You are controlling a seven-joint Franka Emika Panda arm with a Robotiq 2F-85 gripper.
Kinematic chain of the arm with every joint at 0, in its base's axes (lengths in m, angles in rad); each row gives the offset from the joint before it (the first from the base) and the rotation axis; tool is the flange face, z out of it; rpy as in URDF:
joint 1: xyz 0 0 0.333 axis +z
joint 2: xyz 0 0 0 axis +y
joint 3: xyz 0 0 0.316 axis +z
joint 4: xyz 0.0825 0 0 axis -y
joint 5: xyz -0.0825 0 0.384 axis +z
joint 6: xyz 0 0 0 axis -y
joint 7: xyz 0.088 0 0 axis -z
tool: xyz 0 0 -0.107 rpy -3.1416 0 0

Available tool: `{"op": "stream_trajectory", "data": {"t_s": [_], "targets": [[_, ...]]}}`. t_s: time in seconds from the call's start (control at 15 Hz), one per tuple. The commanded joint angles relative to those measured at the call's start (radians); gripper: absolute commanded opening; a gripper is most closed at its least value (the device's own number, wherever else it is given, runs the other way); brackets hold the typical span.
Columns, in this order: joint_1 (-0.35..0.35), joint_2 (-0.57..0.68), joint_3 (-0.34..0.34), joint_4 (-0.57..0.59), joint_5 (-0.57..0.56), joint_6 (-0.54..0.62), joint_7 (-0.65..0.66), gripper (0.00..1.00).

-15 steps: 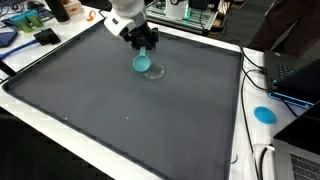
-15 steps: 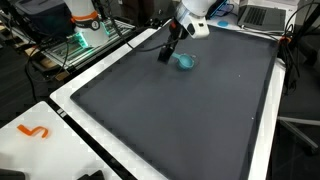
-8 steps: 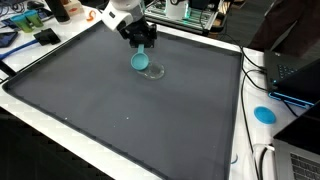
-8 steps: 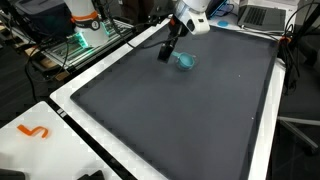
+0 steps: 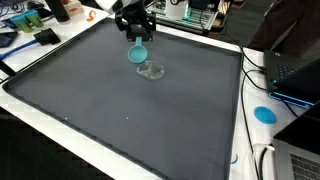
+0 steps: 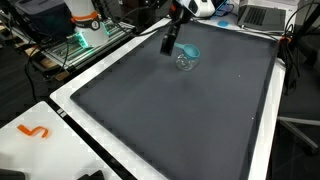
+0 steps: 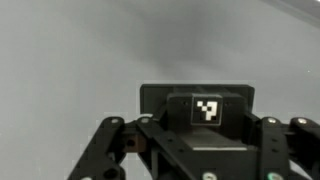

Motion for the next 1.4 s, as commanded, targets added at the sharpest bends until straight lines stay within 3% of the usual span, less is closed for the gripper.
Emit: {"op": "stream_trajectory", "data": {"t_s": [0.0,0.67,1.33], "targets": [[-0.009,-0.088,0.015,-0.059,0.021,0.025,-0.04,0.28],[0.048,-0.222,0.06,-0.053,-0.006,0.007,-0.026,0.28],[0.131,-0.225,0.122,-0.019,-0.101,0.015,0.044,0.28]]}}
